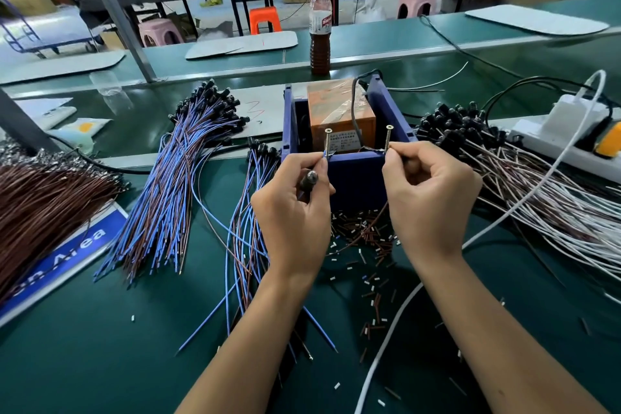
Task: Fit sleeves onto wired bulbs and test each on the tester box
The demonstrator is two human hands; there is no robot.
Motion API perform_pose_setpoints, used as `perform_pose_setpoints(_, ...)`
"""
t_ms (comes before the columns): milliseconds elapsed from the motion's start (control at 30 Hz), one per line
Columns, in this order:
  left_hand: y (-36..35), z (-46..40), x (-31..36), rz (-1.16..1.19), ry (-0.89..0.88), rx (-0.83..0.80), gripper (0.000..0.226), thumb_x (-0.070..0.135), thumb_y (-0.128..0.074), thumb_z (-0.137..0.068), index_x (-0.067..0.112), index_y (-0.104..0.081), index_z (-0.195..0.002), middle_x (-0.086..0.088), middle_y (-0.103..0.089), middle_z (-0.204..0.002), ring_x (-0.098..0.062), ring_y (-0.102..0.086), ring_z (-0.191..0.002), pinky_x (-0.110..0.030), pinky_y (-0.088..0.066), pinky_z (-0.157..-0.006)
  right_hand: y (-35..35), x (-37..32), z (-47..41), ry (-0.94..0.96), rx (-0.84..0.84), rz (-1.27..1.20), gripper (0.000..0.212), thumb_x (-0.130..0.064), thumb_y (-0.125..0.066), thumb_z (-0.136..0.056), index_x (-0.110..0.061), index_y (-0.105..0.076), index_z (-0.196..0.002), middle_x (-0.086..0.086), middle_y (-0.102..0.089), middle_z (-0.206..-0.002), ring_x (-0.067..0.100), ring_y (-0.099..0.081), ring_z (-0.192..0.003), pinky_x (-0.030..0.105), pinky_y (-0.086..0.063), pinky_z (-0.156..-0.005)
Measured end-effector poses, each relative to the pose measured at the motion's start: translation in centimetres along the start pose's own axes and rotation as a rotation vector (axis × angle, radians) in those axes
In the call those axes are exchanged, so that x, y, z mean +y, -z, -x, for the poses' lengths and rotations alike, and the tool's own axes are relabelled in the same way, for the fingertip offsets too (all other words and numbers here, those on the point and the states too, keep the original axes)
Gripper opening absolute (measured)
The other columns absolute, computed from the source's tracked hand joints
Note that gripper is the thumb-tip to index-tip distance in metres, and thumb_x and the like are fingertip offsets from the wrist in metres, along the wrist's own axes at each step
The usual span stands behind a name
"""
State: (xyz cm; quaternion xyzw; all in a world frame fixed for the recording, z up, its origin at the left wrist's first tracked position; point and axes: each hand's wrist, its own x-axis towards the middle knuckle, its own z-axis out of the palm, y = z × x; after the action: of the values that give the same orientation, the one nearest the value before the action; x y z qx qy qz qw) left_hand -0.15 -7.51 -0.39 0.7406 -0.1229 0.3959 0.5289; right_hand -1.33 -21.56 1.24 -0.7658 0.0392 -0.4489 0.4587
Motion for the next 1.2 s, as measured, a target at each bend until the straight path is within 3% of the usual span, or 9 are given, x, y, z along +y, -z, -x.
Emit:
perform_pose_setpoints(167, -0.02, 0.0, 0.02, 0.0, 0.002, 0.015, 0.009, 0.016, -0.066, -0.1, 0.011, -0.073, -0.095, 0.011, -0.067, -0.067, -0.013, -0.067, -0.063, -0.026, -0.051, -0.057, 0.25, 0.07, 0.02, 0.024, -0.011, 0.003, 0.01, -0.012, -0.072, -0.094, -0.01, -0.082, -0.093, -0.013, -0.066, -0.068, 0.0, -0.063, -0.062, 0.008, -0.042, -0.058)
perform_pose_setpoints(300, -0.03, 0.05, 0.0, 0.007, 0.002, 0.007, 0.007, 0.015, -0.068, -0.1, 0.012, -0.074, -0.097, 0.011, -0.069, -0.069, -0.015, -0.068, -0.065, -0.031, -0.053, -0.058, 0.35, 0.22, 0.16, 0.031, 0.01, 0.0, 0.009, -0.013, -0.073, -0.094, -0.011, -0.082, -0.091, -0.013, -0.067, -0.07, -0.002, -0.063, -0.063, 0.008, -0.042, -0.06)
perform_pose_setpoints(400, -0.09, 0.13, 0.0, 0.01, -0.01, 0.004, 0.007, 0.015, -0.069, -0.099, 0.012, -0.074, -0.097, 0.01, -0.069, -0.071, -0.014, -0.066, -0.065, -0.031, -0.052, -0.058, 0.34, 0.44, 0.3, 0.04, 0.025, 0.01, 0.01, -0.015, -0.073, -0.095, -0.01, -0.081, -0.089, -0.008, -0.07, -0.071, 0.003, -0.064, -0.064, 0.015, -0.047, -0.06)
perform_pose_setpoints(633, -0.22, 0.13, -0.02, -0.023, 0.02, 0.109, 0.01, 0.015, -0.066, -0.1, 0.014, -0.07, -0.091, 0.011, -0.067, -0.066, -0.01, -0.06, -0.056, -0.016, -0.042, -0.056, 0.13, 0.54, 0.3, 0.075, 0.051, 0.031, 0.012, -0.015, -0.071, -0.097, -0.009, -0.079, -0.091, -0.001, -0.071, -0.081, 0.013, -0.066, -0.073, 0.023, -0.052, -0.065)
perform_pose_setpoints(1033, -0.42, -0.03, -0.2, 0.094, 0.118, 0.032, 0.008, 0.014, -0.07, -0.098, 0.014, -0.076, -0.095, 0.008, -0.07, -0.069, -0.012, -0.062, -0.06, -0.02, -0.045, -0.06, 0.09, 0.53, 0.42, 0.085, 0.051, 0.022, 0.008, -0.012, -0.074, -0.095, -0.007, -0.08, -0.092, 0.0, -0.072, -0.083, 0.01, -0.066, -0.075, 0.011, -0.046, -0.069)
perform_pose_setpoints(1200, -0.36, -0.02, -0.09, 0.111, 0.118, 0.021, 0.007, 0.011, -0.07, -0.098, 0.013, -0.077, -0.096, 0.006, -0.069, -0.069, -0.015, -0.062, -0.061, -0.023, -0.046, -0.059, 0.16, 0.54, 0.54, 0.089, 0.044, 0.02, 0.008, -0.012, -0.074, -0.095, -0.007, -0.079, -0.093, 0.001, -0.071, -0.084, 0.012, -0.066, -0.075, 0.013, -0.047, -0.069)
